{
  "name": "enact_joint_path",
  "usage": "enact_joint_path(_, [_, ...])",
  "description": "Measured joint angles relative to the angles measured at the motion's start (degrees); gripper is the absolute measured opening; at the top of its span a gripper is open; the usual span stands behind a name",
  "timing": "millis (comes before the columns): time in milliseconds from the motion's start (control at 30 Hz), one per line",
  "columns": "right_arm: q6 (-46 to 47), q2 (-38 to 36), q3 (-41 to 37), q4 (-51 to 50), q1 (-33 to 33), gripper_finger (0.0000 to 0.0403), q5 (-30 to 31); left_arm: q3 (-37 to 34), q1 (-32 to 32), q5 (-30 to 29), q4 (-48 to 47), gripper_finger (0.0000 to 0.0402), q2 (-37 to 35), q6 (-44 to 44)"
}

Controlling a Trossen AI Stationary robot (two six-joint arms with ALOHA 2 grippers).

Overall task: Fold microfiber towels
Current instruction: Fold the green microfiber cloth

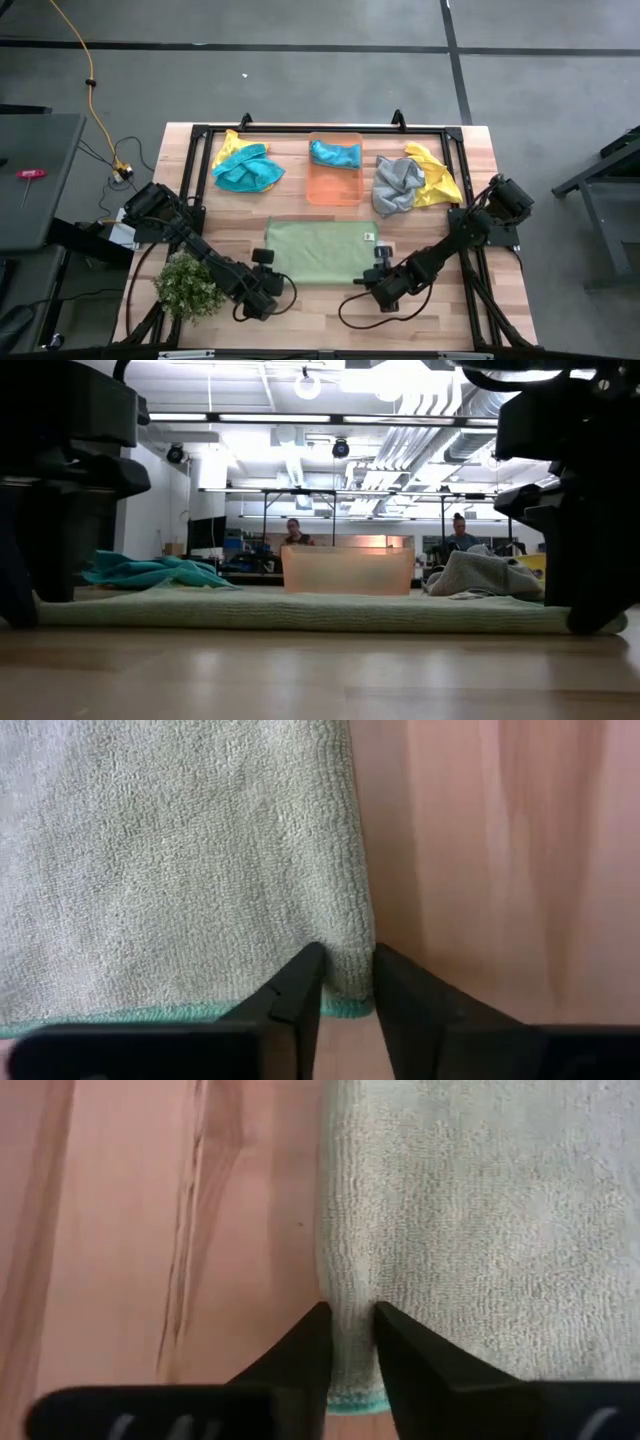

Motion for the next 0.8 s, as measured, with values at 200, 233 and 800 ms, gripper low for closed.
enact_joint_path(200, [0.4, 0.0, 0.1, -0.7, 0.0, 0.0009, 0.3, 0.0, 0.0, 0.0, 0.0, 0.0007, 0.0, -1.8])
enact_joint_path(233, [0.4, 0.1, 0.5, -1.3, 0.0, 0.0009, 0.1, 0.1, 0.0, 0.0, -0.2, 0.0007, -0.2, -2.2])
enact_joint_path(800, [1.8, -1.7, 16.4, -29.0, -0.3, 0.0001, 3.2, 4.9, 4.5, -6.4, -14.5, 0.0001, -11.0, -4.6])
